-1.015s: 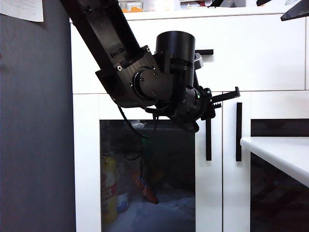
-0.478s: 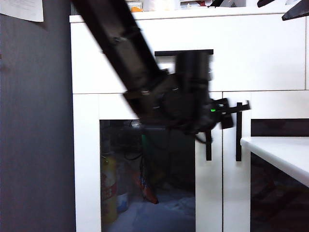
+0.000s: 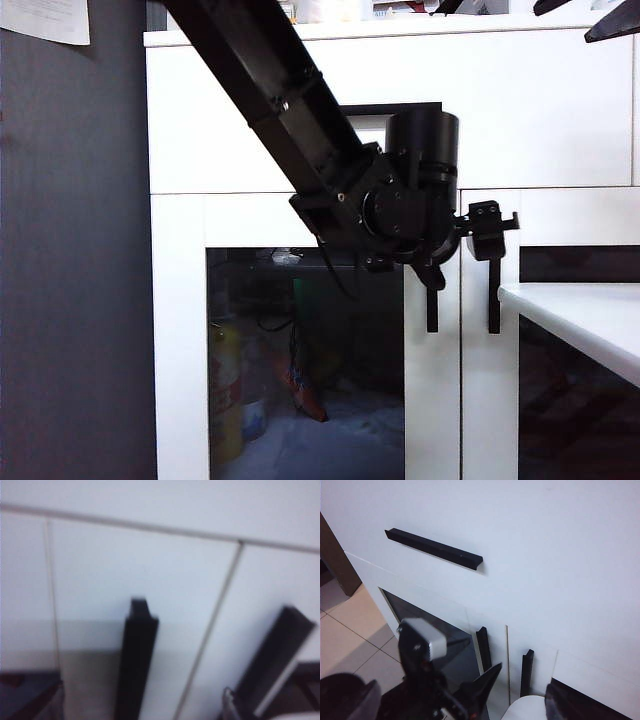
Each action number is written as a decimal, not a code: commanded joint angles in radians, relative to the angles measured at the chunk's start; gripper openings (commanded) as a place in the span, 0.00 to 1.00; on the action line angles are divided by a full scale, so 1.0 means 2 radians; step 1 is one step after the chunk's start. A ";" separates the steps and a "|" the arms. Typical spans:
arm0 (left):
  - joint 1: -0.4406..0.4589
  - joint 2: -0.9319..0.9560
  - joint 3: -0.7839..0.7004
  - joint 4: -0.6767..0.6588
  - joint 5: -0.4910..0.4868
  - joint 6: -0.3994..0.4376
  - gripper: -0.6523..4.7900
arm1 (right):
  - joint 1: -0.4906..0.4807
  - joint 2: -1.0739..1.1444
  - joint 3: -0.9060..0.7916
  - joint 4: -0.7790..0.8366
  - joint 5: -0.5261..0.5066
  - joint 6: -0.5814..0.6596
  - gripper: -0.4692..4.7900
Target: Open the left door of the white cabinet, pick up a can of beverage from the table on the right, place it inside the cabinet, and finally close the cabinet door.
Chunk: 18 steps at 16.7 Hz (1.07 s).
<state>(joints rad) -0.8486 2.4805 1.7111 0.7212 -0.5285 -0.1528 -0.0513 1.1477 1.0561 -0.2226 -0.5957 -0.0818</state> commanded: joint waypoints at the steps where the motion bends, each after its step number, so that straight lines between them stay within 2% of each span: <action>1: 0.002 0.021 0.025 0.006 -0.005 0.002 0.69 | 0.000 -0.002 0.002 0.008 -0.001 -0.013 0.88; 12: 0.014 0.024 0.027 0.015 -0.003 -0.012 0.68 | 0.000 0.001 0.002 0.007 0.009 -0.016 0.88; 13: 0.016 0.023 0.027 0.015 -0.003 -0.012 0.65 | 0.000 0.001 0.002 0.007 0.009 -0.016 0.88; 14: 0.017 0.023 0.027 0.015 -0.003 -0.012 0.55 | 0.000 0.001 0.002 0.007 0.009 -0.016 0.88; 15: 0.017 0.023 0.027 0.015 -0.003 -0.012 0.31 | 0.000 0.001 0.002 0.007 0.009 -0.016 0.88; 16: 0.017 0.023 0.027 0.020 0.011 -0.011 0.11 | 0.000 0.001 0.002 0.007 0.009 -0.016 0.88; 18: 0.016 0.023 0.027 0.026 0.045 -0.011 0.11 | 0.000 0.001 0.002 0.007 0.009 -0.016 0.88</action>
<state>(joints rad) -0.8234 2.5336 1.7565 0.7307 -0.4881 -0.1486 -0.0513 1.1519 1.0561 -0.2230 -0.5758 -0.1108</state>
